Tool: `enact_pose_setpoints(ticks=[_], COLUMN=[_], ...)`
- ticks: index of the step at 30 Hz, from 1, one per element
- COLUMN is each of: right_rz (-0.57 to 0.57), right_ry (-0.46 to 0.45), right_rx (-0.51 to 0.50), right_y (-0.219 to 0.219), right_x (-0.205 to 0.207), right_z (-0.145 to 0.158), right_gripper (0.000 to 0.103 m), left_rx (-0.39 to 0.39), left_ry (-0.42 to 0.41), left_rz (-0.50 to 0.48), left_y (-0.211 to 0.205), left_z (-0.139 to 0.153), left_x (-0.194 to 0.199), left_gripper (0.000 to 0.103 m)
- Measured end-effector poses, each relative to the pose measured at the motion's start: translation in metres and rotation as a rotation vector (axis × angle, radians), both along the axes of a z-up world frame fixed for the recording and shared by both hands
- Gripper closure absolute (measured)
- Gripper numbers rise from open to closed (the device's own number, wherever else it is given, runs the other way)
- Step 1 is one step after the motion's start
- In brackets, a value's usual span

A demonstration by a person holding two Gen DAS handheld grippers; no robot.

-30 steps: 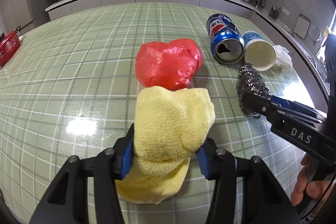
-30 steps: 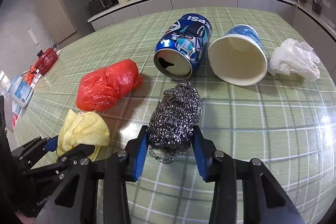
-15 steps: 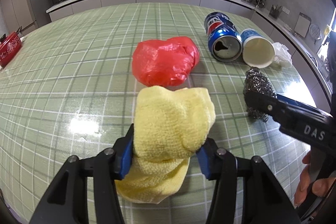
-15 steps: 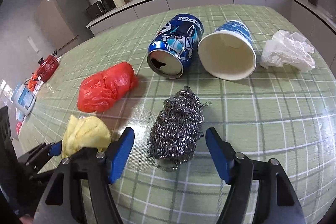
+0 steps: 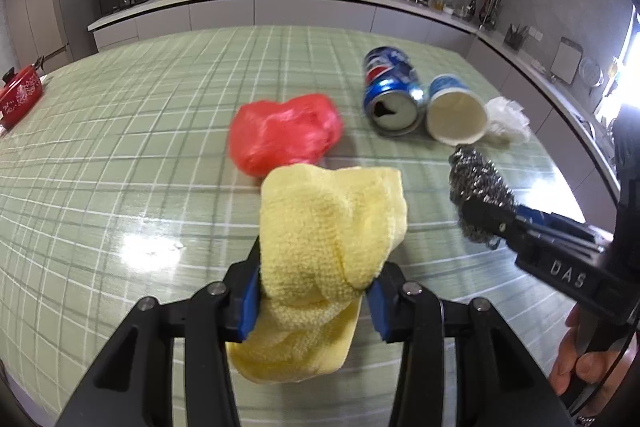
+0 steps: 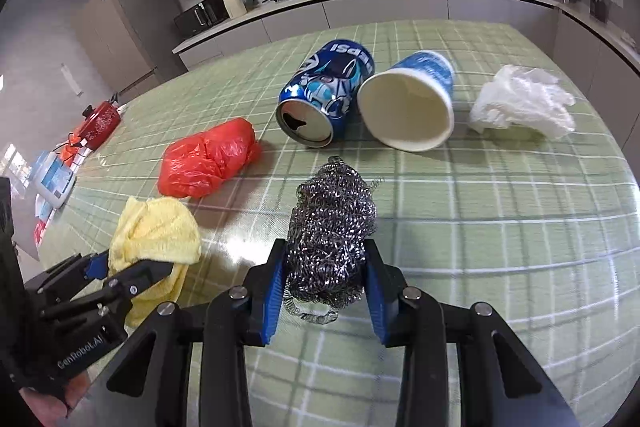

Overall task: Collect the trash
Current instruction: 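Grasp the yellow cloth with the left tool while the right tool grasps the steel wool, then carry the yellow cloth and steel wool over the black bin with both tools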

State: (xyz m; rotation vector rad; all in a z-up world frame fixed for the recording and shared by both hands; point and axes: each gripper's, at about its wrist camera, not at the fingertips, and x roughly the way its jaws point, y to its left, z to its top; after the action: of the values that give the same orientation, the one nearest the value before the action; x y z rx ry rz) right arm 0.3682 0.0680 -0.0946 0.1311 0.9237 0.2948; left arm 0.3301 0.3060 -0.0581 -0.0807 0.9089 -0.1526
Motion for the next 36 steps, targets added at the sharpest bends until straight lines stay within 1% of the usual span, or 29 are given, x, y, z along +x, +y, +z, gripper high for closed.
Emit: enact_pose_setpoints(ticks=[4,7,10,14,19,23,25,27,29,31,36], right_rz=[0.014,0.021,0.017,-0.012,-0.09,-0.186,-0.237,-0.297,-0.338,-0.364,-0.42], right_ry=[-0.022,-0.035,-0.047,-0.056,-0.043,-0.052,-0.061,-0.049,-0.037,-0.028,-0.027], right_rx=[0.004,0.007,0.014,0.011,0.011,0.011,0.003,0.002,0.006,-0.02,-0.005], right_y=[-0.02,-0.043,-0.074,-0.125,-0.182,-0.22,-0.234,-0.25,-0.263,-0.272,-0.3], right_x=[-0.015,-0.028,-0.039,-0.053,-0.07,-0.087,-0.095,-0.105,-0.115,-0.124,-0.144], right_z=[0.014,0.022,0.03,0.036,0.035,0.039,0.04,0.039,0.038,0.038,0.038], right_gripper=[0.064,0.064,0.064,0.064,0.064,0.064,0.064,0.064,0.064,0.064,0.064], left_rx=[-0.013,-0.023,-0.03,-0.053,-0.08,-0.081,-0.079,-0.084,-0.105,-0.115,-0.102], left_ry=[-0.016,-0.022,-0.029,-0.035,-0.02,-0.004,-0.012,-0.017,-0.01,-0.005,0.0], left_rz=[0.002,0.003,0.0,-0.027,-0.089,-0.179,-0.222,-0.268,-0.299,-0.318,-0.363], left_y=[-0.023,-0.045,-0.071,-0.112,-0.156,-0.191,-0.206,-0.219,-0.231,-0.241,-0.273], left_z=[0.011,0.017,0.022,0.027,0.026,0.027,0.028,0.028,0.027,0.026,0.029], left_x=[-0.005,-0.011,-0.018,-0.025,-0.031,-0.032,-0.034,-0.033,-0.032,-0.033,-0.041], left_gripper=[0.057,0.057,0.057,0.057,0.057,0.057,0.057,0.057,0.057,0.057,0.057])
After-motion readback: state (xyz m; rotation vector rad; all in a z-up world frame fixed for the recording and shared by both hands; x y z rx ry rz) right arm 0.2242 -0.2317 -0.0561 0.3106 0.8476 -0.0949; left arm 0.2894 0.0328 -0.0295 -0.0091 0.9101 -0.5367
